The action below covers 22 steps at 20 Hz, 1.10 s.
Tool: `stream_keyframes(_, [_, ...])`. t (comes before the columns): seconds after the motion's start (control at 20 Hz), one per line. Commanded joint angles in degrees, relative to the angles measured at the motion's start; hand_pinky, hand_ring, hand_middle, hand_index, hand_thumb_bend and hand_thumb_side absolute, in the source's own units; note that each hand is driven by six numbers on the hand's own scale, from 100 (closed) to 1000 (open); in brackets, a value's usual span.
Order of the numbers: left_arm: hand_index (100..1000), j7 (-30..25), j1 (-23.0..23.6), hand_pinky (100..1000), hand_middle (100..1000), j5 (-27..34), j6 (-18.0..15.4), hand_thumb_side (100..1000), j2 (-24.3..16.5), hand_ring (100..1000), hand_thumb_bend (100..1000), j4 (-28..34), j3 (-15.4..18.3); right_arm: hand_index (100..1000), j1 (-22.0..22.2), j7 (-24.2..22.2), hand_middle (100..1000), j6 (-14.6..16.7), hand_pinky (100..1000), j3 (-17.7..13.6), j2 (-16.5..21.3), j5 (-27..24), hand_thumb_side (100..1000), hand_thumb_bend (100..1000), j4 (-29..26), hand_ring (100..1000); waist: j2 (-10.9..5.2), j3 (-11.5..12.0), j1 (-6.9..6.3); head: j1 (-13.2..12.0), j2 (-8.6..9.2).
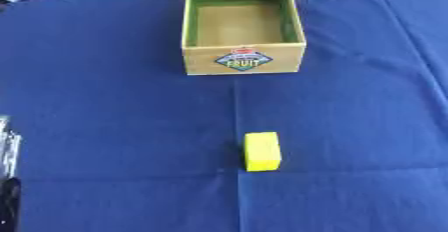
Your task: Pick up objects on the table and place them in the box.
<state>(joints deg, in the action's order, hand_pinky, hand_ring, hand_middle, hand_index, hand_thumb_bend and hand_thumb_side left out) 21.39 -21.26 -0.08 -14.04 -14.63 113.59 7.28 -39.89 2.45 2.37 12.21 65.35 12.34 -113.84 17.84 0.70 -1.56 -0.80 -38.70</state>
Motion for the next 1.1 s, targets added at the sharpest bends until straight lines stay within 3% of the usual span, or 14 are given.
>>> stream_keyframes(0.05, [783, -0.24, -0.71, 455, 578, 0.24, -0.09, 1000, -1.45, 535, 316, 1.01, -0.41, 872, -1.61, -2.47, 681, -2.73, 786, 3.41, 3.07, 2.93, 846, 1000, -0.76, 794, -1.20, 0.19, 0.29, 0.66, 0.18])
stream_keyframes(0.6, [783, -0.50, -0.40, 454, 578, 0.43, 0.13, 1000, -1.48, 535, 312, 1.01, -0.57, 886, -12.79, -11.67, 686, -11.48, 775, 15.88, -5.12, 5.03, 692, 959, -0.76, 809, -1.59, -0.59, 0.23, 0.47, 0.13])
stream_keyframes(0.65, [783, -0.50, -0.35, 454, 578, 0.42, 0.15, 1000, -1.47, 534, 312, 1.01, -0.55, 888, -13.93, -13.70, 686, -12.22, 775, 16.35, -6.20, 4.99, 674, 957, -0.76, 810, -1.63, -0.70, 0.20, 0.42, 0.09])
stream_keyframes(0.85, [782, -0.32, 0.05, 454, 578, 0.30, 0.26, 1000, -1.33, 534, 306, 1.01, -0.34, 890, -19.94, -36.28, 686, -14.81, 778, 12.41, -12.14, 5.47, 537, 950, -0.76, 814, -1.82, -1.33, -0.03, 0.00, -0.04])
stream_keyframes(0.95, [782, -0.29, 0.06, 454, 577, 0.30, 0.27, 1000, -1.24, 534, 305, 1.01, -0.36, 890, -21.09, -41.77, 687, -15.57, 778, 11.74, -14.49, 5.92, 525, 942, -0.76, 818, -1.77, -1.34, -0.08, 0.00, -0.02])
stream_keyframes(1.1, [782, -0.25, 0.06, 453, 577, 0.31, 0.28, 1000, -1.10, 534, 304, 1.01, -0.36, 892, -21.61, -44.84, 689, -16.62, 780, 11.49, -16.95, 7.08, 526, 937, -0.76, 825, -1.68, -1.30, -0.07, -0.04, 0.05])
